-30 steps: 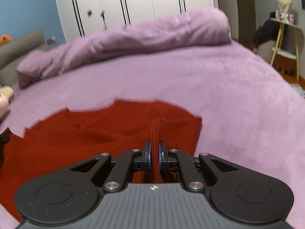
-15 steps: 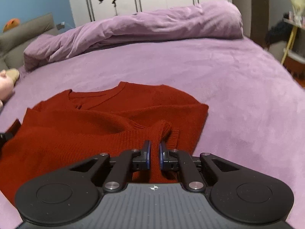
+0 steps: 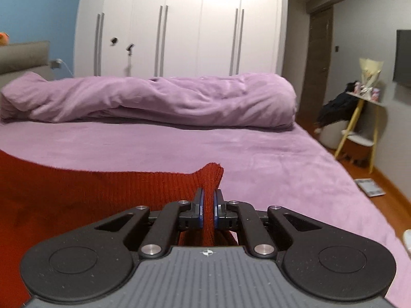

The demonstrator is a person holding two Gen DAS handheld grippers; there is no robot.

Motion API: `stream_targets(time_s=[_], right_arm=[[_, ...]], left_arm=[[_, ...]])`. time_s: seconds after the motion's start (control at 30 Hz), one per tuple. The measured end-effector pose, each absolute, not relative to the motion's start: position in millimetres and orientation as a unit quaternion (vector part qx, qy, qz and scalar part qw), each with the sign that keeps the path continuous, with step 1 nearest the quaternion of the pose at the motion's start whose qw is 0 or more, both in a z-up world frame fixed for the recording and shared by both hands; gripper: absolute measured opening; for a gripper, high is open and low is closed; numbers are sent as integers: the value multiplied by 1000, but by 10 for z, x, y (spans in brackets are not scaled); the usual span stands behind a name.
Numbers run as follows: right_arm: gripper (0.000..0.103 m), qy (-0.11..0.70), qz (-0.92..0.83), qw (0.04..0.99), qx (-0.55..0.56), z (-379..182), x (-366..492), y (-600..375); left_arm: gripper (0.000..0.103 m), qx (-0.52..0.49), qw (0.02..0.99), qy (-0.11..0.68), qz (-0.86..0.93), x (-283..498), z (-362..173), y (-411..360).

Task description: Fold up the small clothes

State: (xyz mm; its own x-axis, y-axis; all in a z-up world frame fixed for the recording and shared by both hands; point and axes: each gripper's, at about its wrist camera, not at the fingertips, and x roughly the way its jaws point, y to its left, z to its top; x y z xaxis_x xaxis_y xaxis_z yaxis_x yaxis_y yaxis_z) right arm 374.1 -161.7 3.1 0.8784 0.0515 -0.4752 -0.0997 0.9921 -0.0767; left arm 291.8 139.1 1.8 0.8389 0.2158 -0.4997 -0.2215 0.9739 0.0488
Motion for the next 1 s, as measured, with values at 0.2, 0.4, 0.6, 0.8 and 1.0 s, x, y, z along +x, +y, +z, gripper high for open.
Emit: stream_targets(time_s=[0.2,0.4,0.6,0.8,1.0], right_arm=[[6,267,2,962,-58,-300,4074,-1451],[11,267,46,961,50,-361,3874,-1236],[10,350,278,871,201,-759,3910,-632],[6,341,178,911,148,-944,4190,-1220],[5,308,66,932,181,-952,4225,-2086]], left_arm=[[13,-11,931,331,153,3233,-385,1335],[41,-72,950,298,58,3023,-400,980],[43,-82,934,344,58,3381,-804,755],[46,-84,931,341,101,3479,-936,1023],[46,-89,931,337,106,3479,-964,1118]])
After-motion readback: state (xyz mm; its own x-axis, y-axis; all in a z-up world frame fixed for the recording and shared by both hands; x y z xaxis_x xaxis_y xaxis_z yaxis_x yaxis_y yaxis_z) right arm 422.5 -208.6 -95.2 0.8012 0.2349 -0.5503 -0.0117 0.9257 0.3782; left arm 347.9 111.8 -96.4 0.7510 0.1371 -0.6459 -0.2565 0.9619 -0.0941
